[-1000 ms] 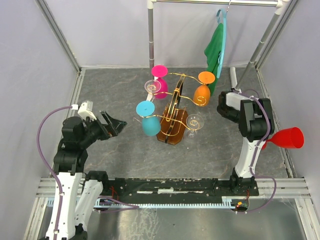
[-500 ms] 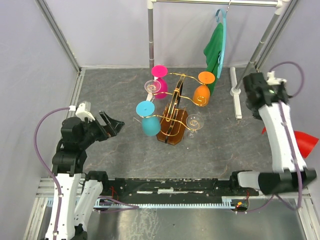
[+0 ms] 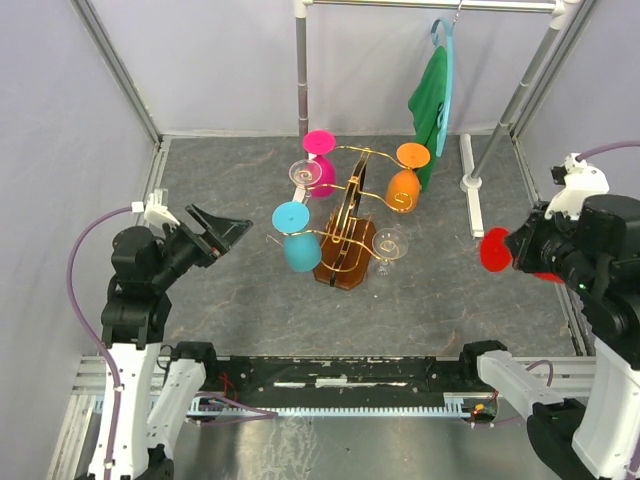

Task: Take the wine glass off the wine glass rack

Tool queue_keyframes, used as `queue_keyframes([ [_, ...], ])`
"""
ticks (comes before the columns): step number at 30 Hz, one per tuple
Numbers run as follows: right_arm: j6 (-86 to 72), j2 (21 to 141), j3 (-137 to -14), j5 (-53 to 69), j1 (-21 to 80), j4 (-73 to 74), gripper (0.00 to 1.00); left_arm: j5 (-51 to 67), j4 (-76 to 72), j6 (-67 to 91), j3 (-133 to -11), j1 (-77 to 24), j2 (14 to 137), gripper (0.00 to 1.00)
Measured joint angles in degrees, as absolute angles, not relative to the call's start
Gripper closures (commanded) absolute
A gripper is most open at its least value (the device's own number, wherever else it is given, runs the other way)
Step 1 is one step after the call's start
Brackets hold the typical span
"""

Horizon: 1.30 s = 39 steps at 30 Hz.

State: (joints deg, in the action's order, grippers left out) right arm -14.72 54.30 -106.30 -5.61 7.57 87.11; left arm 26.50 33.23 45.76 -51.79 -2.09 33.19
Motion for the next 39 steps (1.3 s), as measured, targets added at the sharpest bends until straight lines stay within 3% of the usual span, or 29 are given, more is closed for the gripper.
queue_keyframes([
  [4, -12.40, 53.47, -108.60, 12.56, 7.90, 81.21, 0.98, 28.34, 33.17, 50.30, -55.70, -2.07, 36.53, 0.00],
  [9, -12.93, 52.42, -108.99, 32.69, 7.88, 68.29, 0.98, 29.28, 37.89, 50.76, -72.97, -2.09, 45.23, 0.01],
  [19, -22.74, 63.20, -111.28, 52.90, 7.92, 38.79, 0.99, 33.26, 39.07, 54.89, -79.77, -2.39, 50.61, 0.01],
  [24, -23.57, 75.50, -119.66, 53.65, 11.35, 33.30, 0.99, 33.26, 38.41, 57.06, -79.77, -2.39, 53.08, 0.01],
  [31, -11.53, 100.40, -149.23, 45.58, 26.33, 46.11, 0.99, 33.12, 37.60, 57.54, -80.18, -2.39, 57.32, 0.01],
  [34, -4.78, 103.26, -150.06, 39.79, 32.23, 50.46, 0.99, 33.06, 37.63, 57.49, -81.08, -2.39, 58.92, 0.01],
  [39, 10.26, 101.49, -140.14, 28.29, 44.29, 55.13, 0.98, 33.10, 37.50, 57.47, -83.11, -2.39, 61.17, 0.01],
])
